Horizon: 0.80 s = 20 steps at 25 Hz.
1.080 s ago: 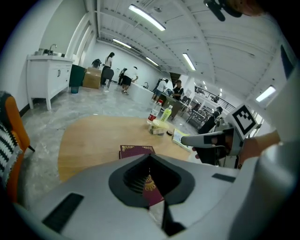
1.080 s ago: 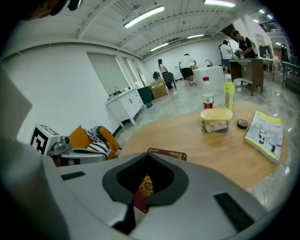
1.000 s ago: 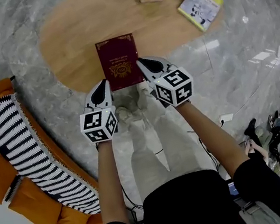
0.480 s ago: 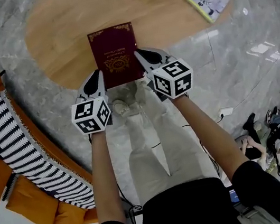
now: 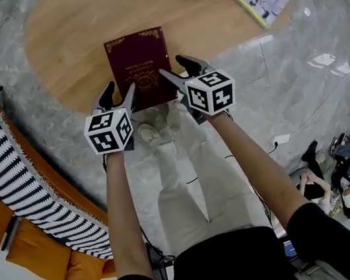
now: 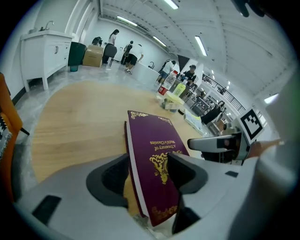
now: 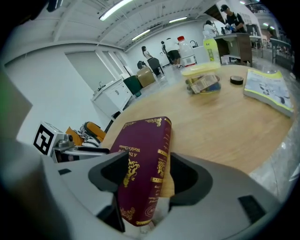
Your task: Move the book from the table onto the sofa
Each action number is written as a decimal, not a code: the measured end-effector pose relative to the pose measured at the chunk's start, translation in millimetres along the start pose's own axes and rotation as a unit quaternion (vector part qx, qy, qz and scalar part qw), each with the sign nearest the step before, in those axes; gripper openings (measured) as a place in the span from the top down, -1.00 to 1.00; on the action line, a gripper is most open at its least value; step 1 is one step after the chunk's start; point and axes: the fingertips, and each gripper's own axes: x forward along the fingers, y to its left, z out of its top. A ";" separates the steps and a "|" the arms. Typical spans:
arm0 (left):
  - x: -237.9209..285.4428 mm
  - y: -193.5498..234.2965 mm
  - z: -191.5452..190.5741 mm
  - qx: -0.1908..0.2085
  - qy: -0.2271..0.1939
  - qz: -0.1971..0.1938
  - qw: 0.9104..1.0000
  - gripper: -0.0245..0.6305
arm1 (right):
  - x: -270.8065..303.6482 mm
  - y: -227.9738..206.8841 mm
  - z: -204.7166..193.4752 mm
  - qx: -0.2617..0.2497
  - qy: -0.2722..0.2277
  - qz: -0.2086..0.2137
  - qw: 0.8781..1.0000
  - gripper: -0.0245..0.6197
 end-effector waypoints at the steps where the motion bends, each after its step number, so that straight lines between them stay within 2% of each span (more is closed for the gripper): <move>1: 3.7 1.5 -1.7 -0.009 0.006 -0.002 1.000 0.12 | 2.4 -1.7 -4.0 0.008 0.005 0.001 1.000 0.04; 4: 12.0 4.4 -6.2 -0.029 0.020 -0.005 0.999 -0.03 | 9.4 -4.6 -12.3 0.026 0.016 0.005 1.000 -0.03; 6: 16.2 3.9 -11.4 -0.026 0.033 -0.007 0.999 -0.07 | 13.5 -6.9 -16.8 0.032 0.022 0.005 0.999 -0.06; 10: 22.2 3.2 -15.7 -0.032 0.045 -0.020 0.998 -0.07 | 22.4 -11.8 -19.9 0.033 0.030 0.005 0.999 -0.06; 20: 27.5 -0.3 -16.8 -0.042 0.064 -0.052 0.996 -0.07 | 27.4 -8.6 -20.8 0.042 0.038 0.039 0.998 -0.07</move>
